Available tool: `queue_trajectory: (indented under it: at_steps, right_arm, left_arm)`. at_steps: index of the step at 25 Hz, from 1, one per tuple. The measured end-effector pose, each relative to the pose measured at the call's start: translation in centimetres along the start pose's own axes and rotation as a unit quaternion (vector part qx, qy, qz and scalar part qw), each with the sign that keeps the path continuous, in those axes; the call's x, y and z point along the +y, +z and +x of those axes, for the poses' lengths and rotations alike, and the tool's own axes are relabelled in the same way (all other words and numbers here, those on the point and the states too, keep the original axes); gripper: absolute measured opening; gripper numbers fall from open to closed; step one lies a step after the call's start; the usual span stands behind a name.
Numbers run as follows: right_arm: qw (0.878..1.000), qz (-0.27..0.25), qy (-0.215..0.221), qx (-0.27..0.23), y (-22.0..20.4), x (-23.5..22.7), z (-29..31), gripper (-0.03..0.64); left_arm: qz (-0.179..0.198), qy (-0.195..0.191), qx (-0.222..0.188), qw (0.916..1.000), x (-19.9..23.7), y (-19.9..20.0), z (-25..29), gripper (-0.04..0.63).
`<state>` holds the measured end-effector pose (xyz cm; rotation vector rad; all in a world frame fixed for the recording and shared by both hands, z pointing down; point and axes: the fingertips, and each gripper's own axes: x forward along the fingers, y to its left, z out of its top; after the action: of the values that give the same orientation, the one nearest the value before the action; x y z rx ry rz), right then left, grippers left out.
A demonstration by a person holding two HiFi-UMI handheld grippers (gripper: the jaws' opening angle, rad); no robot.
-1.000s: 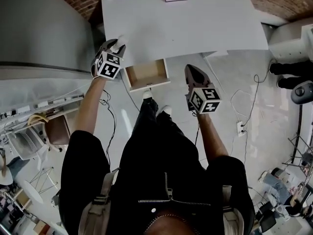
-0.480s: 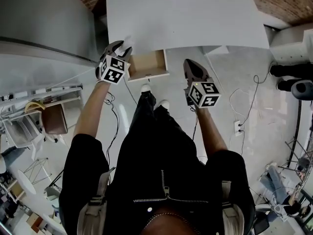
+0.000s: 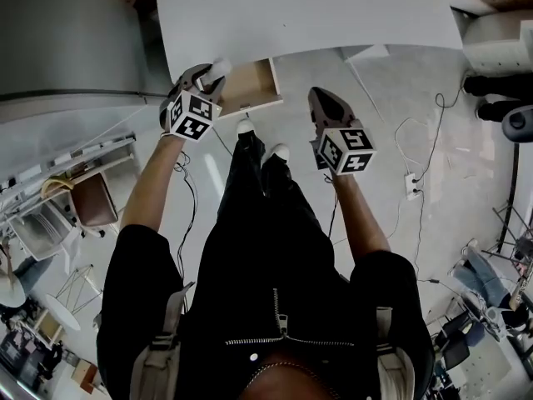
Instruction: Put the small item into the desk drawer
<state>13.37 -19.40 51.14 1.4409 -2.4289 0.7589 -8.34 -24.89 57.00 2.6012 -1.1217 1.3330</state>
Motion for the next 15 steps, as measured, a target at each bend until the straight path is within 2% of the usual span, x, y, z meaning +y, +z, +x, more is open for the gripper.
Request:
queue_trajectory:
  at_steps: [15]
  right_arm:
    - [0.998, 0.048, -0.03, 0.033, -5.5, -2.0, -0.3, 0.006]
  left_arm:
    - [0.017, -0.076, 0.029, 0.9966, -6.2, -3.4, 5.8, 0.169]
